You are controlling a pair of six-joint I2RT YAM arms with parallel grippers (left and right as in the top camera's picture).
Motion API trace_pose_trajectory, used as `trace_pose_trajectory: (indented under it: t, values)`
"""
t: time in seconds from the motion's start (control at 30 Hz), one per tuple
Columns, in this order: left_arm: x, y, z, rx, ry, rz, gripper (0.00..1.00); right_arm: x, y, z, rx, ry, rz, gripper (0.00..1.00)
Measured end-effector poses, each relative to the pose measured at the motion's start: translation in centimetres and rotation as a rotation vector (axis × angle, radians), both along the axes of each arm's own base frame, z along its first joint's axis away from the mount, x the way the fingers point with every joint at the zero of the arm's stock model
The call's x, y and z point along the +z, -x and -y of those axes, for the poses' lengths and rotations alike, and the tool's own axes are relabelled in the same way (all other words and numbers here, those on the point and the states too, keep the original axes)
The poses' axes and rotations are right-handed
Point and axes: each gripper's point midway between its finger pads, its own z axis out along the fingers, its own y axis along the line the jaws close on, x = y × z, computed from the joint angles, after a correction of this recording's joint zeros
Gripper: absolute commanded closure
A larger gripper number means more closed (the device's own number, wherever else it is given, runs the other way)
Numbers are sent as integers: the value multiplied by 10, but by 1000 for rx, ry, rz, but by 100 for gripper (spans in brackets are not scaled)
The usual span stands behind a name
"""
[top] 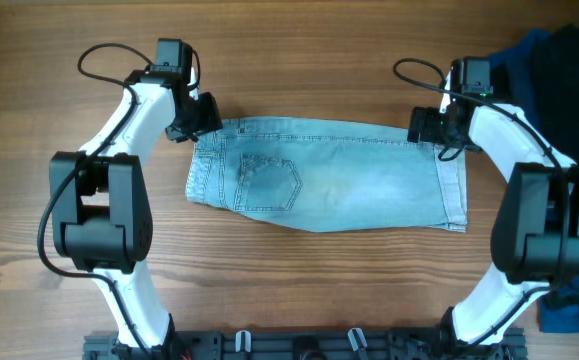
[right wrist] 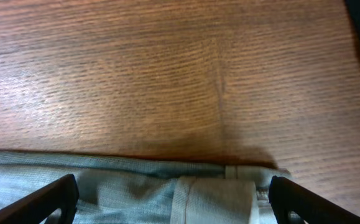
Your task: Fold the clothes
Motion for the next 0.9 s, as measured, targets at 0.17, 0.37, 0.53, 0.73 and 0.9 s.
trace_pose_trajectory:
  t: [0.17,0.37,0.53,0.73,0.9]
  values:
    - [0,-1,0,0,1,6,42,-12,-4,1,9,10,-5,19]
    - [0,-1,0,0,0,6,39,-13,-3,0,53,8,-12,40]
    - [0,-1,0,0,0,5,38,-12,4,-1,62,9,-38,33]
    - [0,0,0,0,0,1,38,13,27,-8,71,-28,-83,35]
    - [0,0,0,0,0,1,37,11,36,-20,98,-93,-117,60]
